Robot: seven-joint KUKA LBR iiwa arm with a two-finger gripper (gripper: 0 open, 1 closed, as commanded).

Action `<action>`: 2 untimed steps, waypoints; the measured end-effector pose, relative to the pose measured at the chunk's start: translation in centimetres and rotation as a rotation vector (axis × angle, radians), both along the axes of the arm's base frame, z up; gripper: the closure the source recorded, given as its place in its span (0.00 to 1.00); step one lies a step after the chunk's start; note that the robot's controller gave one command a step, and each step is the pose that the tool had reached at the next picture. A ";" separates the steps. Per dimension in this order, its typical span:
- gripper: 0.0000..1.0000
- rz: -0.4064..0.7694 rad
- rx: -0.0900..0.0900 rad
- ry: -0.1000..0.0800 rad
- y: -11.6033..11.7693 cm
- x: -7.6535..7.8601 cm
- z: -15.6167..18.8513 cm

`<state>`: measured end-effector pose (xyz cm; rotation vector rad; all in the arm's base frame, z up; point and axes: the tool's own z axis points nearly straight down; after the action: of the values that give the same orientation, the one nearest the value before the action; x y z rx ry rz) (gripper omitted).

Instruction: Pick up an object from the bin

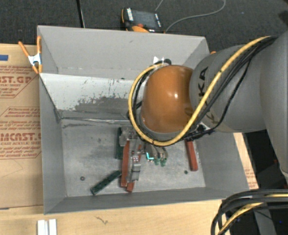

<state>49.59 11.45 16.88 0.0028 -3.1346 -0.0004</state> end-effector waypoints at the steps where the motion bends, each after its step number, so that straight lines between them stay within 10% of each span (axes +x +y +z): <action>1: 1.00 -0.001 0.001 -0.007 -0.1 0.2 0.3; 2: 0.00 -0.002 0.001 -0.007 -0.1 0.2 0.3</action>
Offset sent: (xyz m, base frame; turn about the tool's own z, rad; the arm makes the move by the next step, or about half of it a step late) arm 0.0000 0.0000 0.0000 0.0000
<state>49.79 11.38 17.20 0.0002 -3.1417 -0.0019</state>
